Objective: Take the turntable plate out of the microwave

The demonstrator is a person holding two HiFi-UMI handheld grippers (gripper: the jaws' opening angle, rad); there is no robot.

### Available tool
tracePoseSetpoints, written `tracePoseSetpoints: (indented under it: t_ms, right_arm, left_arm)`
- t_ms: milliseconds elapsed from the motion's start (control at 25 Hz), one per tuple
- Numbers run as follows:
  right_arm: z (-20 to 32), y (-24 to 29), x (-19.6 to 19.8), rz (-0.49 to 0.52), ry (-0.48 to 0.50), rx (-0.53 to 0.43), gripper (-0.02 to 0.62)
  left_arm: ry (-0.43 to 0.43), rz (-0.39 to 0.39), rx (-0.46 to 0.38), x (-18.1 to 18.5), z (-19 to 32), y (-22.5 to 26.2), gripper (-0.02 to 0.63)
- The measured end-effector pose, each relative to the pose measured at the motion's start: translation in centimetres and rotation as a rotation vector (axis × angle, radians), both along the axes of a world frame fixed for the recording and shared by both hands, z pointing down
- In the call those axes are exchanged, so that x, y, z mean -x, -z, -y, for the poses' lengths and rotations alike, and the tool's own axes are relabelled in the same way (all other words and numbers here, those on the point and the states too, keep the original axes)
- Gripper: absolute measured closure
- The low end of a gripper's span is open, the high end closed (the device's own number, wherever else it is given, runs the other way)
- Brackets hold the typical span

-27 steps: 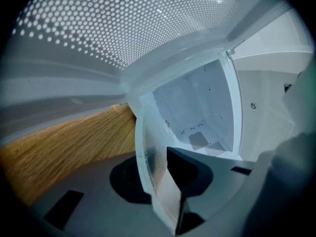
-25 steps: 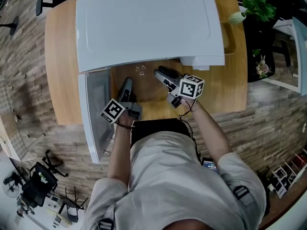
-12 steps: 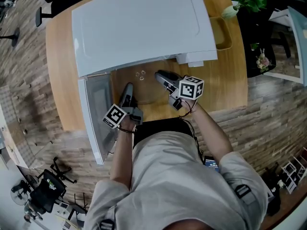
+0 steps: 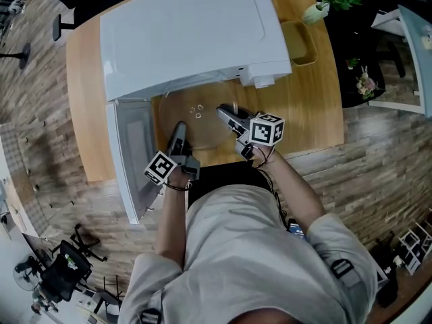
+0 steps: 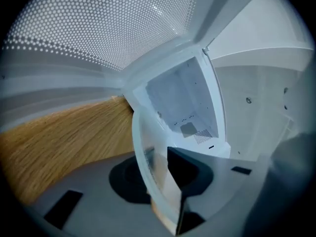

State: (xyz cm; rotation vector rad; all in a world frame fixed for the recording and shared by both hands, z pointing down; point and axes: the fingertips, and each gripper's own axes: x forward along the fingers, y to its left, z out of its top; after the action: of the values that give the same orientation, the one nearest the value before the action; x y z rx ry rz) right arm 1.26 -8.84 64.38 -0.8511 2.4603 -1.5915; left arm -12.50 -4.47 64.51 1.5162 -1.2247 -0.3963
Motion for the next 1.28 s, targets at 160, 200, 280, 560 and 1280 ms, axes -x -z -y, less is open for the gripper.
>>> tracePoseSetpoints:
  t_ms: [160, 200, 280, 560, 1280]
  right_arm:
    - [-1.0, 0.8, -0.6, 0.003, 0.007, -0.022, 0.483]
    - [-1.3, 1.0, -0.8, 0.004, 0.010, -0.027, 0.483]
    - [-1.9, 1.4, -1.4, 0.005, 0.016, -0.037, 0.483]
    - [-3.6, 3.6, -3.1, 0.008, 0.006, -0.074, 0.483]
    - [-5.0, 8.2, -4.8, -0.036, -0.130, -0.155, 0.485]
  left_arm:
    - [0.005, 0.011, -0.025, -0.6, -1.1, 0.7, 0.495]
    - [0.007, 0.014, -0.032, -0.8, -1.4, 1.0, 0.495]
    - [0.012, 0.018, -0.045, -1.5, -2.1, 1.3, 0.494]
    - [0.000, 0.024, -0.094, -3.2, -3.6, 3.4, 0.492]
    - [-0.139, -0.017, -0.156, -4.1, -3.0, 6.7, 0.492]
